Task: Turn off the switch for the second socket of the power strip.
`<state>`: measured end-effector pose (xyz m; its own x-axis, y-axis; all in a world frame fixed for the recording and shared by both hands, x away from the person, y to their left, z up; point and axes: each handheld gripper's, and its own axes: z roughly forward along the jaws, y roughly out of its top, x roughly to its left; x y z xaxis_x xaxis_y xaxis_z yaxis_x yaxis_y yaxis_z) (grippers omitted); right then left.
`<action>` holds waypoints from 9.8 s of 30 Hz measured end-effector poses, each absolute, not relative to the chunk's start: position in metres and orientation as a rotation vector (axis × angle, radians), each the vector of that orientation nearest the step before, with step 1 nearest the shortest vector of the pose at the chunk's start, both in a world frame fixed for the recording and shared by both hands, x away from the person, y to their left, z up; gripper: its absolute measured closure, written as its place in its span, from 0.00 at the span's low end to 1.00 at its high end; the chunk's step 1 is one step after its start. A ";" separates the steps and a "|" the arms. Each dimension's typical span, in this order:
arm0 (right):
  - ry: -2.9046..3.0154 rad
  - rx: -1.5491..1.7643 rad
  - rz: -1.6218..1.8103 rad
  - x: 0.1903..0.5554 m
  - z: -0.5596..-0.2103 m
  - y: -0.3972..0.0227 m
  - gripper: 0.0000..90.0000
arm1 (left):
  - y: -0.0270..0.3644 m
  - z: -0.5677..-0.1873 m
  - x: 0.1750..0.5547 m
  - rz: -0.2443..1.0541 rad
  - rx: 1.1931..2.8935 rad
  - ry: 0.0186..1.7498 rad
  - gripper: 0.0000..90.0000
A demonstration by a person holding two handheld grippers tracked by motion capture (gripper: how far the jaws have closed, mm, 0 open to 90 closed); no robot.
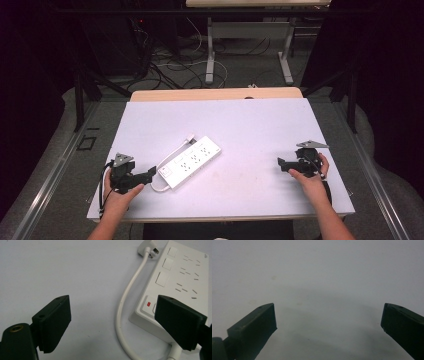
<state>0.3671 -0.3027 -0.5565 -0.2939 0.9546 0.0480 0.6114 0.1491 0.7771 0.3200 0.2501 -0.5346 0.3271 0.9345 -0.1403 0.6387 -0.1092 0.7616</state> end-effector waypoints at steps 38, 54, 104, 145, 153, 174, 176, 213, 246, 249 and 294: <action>2.057 1.357 1.043 0.341 -0.548 -0.262 0.03 | 0.223 -0.522 0.319 0.439 1.875 1.309 0.18; 2.056 1.358 1.039 0.340 -0.548 -0.262 0.04 | 0.201 -0.500 0.333 0.445 1.979 1.223 0.27; 2.044 1.372 1.045 0.340 -0.549 -0.265 0.06 | 0.140 -0.474 0.402 0.404 1.950 1.212 0.49; 2.056 1.393 1.058 0.341 -0.551 -0.266 0.07 | 0.122 -0.508 0.435 0.234 2.086 1.412 0.88; 2.054 1.382 1.052 0.341 -0.551 -0.267 0.08 | 0.119 -0.514 0.437 0.212 2.120 1.417 0.95; 2.055 1.389 1.053 0.340 -0.551 -0.266 0.08 | 0.115 -0.517 0.436 0.199 2.122 1.427 1.00; 2.058 1.384 1.055 0.341 -0.551 -0.266 0.08 | 0.115 -0.517 0.436 0.199 2.122 1.428 1.00; 2.056 1.382 1.058 0.342 -0.551 -0.266 0.08 | 0.114 -0.516 0.434 0.236 2.132 1.388 0.98; 2.049 1.390 1.067 0.342 -0.550 -0.268 0.08 | 0.118 -0.490 0.423 0.235 2.094 1.326 0.77; 2.048 1.394 1.071 0.342 -0.550 -0.268 0.08 | 0.117 -0.487 0.422 0.215 2.087 1.332 0.73; 2.040 1.387 1.064 0.340 -0.548 -0.268 0.08 | 0.171 -0.462 0.386 0.348 2.046 1.183 0.21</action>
